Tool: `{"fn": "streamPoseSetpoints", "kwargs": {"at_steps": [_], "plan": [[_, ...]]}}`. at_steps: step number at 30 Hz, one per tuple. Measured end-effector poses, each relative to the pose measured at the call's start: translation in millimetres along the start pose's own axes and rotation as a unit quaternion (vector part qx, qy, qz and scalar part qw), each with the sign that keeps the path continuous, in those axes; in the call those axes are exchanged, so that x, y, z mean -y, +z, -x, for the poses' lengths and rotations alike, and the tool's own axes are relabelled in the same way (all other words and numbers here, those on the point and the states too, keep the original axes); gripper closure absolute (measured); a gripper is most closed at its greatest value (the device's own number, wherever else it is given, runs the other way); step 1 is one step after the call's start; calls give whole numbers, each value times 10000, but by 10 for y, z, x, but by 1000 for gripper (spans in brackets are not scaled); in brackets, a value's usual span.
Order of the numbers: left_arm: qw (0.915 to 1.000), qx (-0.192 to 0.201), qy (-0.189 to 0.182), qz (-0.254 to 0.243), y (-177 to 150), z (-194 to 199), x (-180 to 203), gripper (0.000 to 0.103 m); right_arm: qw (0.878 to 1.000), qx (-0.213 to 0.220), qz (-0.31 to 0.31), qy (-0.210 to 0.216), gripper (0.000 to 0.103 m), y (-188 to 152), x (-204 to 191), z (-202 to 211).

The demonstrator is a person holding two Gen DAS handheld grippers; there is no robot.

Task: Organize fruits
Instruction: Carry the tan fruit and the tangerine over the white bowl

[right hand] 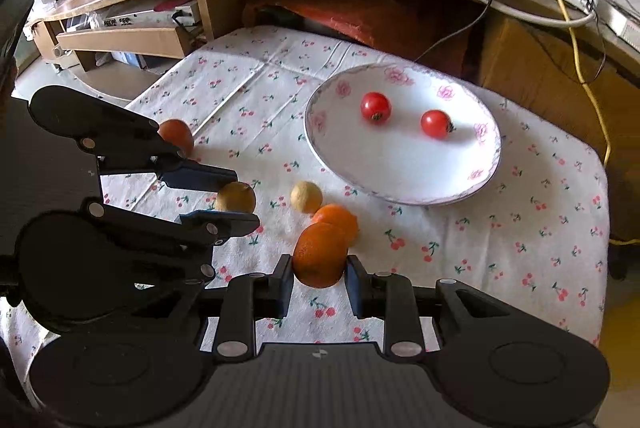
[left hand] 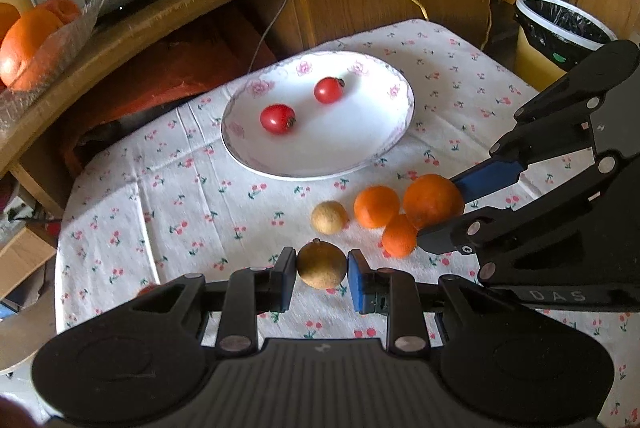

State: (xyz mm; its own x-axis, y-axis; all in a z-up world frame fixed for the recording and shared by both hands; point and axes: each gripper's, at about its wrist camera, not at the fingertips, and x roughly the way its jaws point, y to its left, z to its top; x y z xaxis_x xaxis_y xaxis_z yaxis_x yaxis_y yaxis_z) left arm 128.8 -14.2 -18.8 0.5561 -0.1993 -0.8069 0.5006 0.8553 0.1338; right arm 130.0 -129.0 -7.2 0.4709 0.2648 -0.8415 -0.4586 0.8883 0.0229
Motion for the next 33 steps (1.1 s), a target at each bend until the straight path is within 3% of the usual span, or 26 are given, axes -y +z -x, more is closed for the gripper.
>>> {"fn": "streamPoseSetpoints", "kwargs": {"at_steps": [33], "plan": [[9988,379,309,-35,503,-70,-45,68,9977,463,-223,-441,79,265,309,102]]}}
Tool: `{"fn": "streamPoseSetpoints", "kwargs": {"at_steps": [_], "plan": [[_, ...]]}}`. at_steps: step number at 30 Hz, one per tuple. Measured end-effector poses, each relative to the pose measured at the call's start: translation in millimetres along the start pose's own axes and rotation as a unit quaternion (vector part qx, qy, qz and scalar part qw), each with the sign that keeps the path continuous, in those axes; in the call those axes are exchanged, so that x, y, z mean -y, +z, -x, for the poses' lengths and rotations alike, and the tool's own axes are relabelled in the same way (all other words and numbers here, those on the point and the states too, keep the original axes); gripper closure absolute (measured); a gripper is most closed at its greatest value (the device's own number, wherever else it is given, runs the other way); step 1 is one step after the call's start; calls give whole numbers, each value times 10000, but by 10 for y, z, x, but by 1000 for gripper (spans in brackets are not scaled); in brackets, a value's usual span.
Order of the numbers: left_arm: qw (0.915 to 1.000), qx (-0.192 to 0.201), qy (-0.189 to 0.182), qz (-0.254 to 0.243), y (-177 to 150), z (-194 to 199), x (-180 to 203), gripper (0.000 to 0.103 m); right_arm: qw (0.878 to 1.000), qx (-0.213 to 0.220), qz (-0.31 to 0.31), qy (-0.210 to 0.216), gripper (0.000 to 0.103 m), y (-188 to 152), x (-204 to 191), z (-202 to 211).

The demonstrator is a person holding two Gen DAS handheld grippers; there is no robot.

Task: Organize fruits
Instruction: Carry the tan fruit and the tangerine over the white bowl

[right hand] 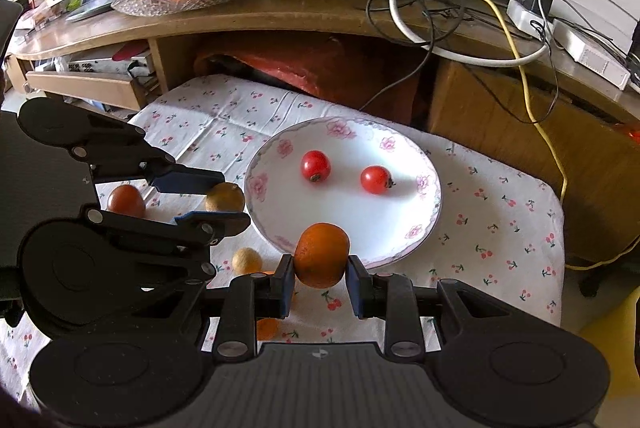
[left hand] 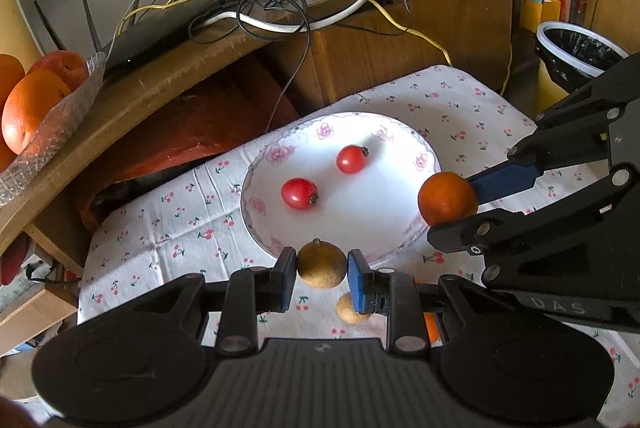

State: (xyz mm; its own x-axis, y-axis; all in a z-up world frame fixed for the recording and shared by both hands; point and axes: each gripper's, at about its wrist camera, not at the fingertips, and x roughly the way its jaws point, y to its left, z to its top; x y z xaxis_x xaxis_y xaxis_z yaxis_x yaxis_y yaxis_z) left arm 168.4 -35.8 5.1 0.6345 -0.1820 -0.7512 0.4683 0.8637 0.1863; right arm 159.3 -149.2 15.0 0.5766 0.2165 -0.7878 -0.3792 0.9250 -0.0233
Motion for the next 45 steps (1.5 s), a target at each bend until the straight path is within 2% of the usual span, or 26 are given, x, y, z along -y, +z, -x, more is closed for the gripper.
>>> {"fn": "streamPoseSetpoints", "kwargs": {"at_steps": [18,45], "plan": [[9994,-83,45,337,216,-304,-130,68,9997,12,-199,-123,78,187,205,-242],[9989,-291,112,350,254,-638,-125,68,9996,-148,-116,-194,78,237,286,-568]]}}
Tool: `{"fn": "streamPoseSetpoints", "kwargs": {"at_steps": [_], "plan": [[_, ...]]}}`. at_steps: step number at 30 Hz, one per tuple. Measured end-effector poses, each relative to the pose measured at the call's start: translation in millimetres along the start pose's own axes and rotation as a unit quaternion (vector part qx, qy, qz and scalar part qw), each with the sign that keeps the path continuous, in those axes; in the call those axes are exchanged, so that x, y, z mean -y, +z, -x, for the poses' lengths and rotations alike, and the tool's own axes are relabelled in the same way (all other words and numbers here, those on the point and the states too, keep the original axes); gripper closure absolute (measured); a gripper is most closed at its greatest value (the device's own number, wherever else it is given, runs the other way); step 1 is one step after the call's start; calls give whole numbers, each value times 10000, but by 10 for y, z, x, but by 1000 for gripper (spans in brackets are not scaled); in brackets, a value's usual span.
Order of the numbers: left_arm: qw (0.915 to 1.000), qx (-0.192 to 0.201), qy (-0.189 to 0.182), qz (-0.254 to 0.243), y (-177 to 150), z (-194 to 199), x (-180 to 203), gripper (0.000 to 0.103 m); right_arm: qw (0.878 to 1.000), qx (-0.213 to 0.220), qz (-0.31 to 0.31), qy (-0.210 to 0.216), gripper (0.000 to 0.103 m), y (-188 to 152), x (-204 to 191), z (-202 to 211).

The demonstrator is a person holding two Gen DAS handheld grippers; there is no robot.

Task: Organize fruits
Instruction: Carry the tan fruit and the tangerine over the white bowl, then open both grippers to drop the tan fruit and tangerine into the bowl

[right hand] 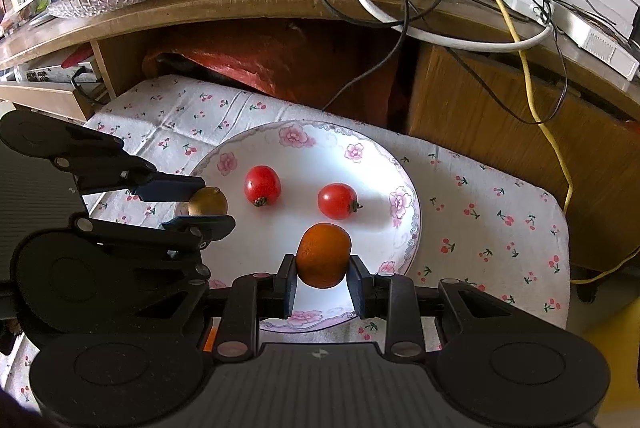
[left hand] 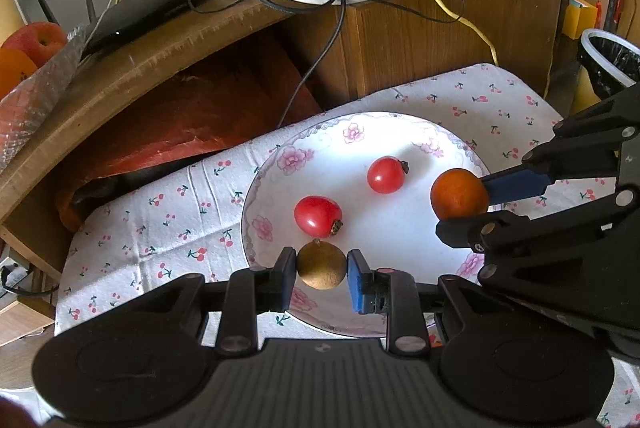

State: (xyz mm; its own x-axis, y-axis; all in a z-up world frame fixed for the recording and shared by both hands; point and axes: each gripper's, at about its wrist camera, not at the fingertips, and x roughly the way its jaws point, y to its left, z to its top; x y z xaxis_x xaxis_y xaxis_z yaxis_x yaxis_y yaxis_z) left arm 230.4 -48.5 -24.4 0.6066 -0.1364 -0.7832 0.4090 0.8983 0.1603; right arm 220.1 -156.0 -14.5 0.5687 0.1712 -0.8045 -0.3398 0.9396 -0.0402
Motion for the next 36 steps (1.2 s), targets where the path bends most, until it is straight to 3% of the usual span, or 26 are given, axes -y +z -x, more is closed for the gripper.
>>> {"fn": "streamPoseSetpoints", "kwargs": {"at_steps": [36], "plan": [[9997,-209,-69,68,-52,-176,1,67,9997,-217,76,87,76,-39,25,-178]]}}
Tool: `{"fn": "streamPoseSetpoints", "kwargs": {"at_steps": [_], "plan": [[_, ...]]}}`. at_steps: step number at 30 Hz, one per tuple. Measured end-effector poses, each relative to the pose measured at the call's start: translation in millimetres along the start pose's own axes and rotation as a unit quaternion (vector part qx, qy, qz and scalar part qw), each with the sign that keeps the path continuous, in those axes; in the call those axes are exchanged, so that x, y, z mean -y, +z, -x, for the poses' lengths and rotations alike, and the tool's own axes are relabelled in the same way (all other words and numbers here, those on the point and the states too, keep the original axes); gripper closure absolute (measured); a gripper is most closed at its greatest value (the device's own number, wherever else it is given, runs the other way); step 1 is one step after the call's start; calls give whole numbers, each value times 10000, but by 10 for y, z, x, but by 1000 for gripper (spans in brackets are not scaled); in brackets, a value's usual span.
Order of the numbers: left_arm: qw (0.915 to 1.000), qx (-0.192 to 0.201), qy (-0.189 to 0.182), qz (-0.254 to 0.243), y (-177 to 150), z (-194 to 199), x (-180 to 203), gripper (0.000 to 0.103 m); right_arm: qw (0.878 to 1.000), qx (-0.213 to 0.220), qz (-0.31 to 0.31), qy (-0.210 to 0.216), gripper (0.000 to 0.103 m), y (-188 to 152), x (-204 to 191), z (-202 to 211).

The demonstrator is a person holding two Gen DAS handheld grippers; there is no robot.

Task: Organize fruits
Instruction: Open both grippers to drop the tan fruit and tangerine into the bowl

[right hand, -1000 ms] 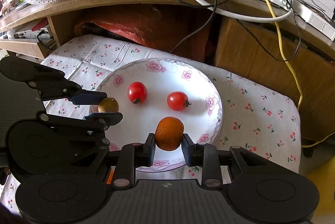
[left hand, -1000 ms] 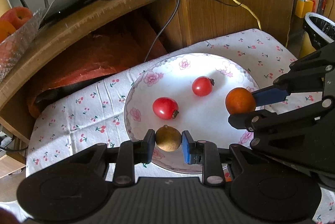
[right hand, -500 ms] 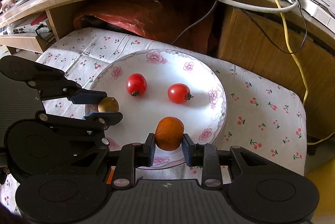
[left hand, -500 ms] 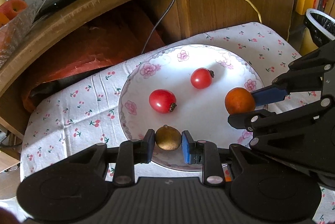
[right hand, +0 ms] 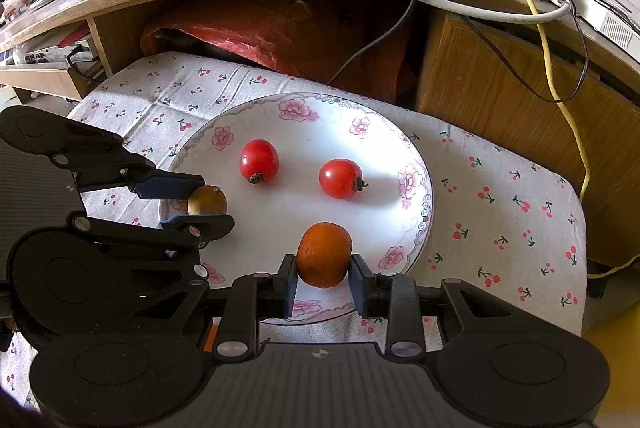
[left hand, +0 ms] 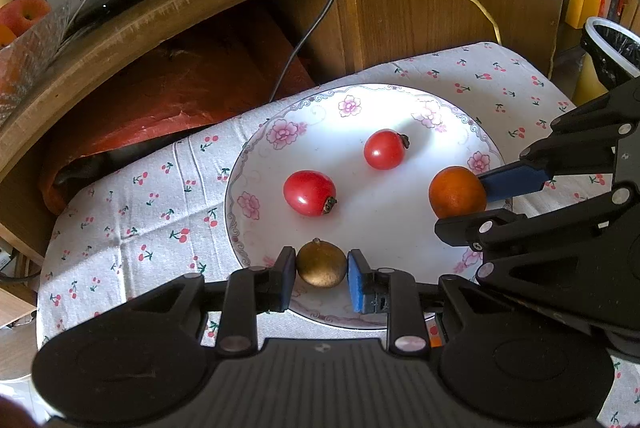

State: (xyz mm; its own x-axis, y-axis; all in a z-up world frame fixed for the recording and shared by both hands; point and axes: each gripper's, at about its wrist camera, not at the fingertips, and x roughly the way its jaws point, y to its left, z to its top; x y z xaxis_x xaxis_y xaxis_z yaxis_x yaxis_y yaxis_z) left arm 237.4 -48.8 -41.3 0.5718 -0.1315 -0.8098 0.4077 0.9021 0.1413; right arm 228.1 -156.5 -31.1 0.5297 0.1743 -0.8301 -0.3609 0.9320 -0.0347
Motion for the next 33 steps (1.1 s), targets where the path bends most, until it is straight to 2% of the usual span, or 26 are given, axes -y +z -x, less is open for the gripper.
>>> {"fn": "streamPoseSetpoints", "kwargs": {"at_steps": [33], "plan": [[9997,212,-5,134,27,169,-23,59,9995,285,-151,-46,75,44,28,187]]}}
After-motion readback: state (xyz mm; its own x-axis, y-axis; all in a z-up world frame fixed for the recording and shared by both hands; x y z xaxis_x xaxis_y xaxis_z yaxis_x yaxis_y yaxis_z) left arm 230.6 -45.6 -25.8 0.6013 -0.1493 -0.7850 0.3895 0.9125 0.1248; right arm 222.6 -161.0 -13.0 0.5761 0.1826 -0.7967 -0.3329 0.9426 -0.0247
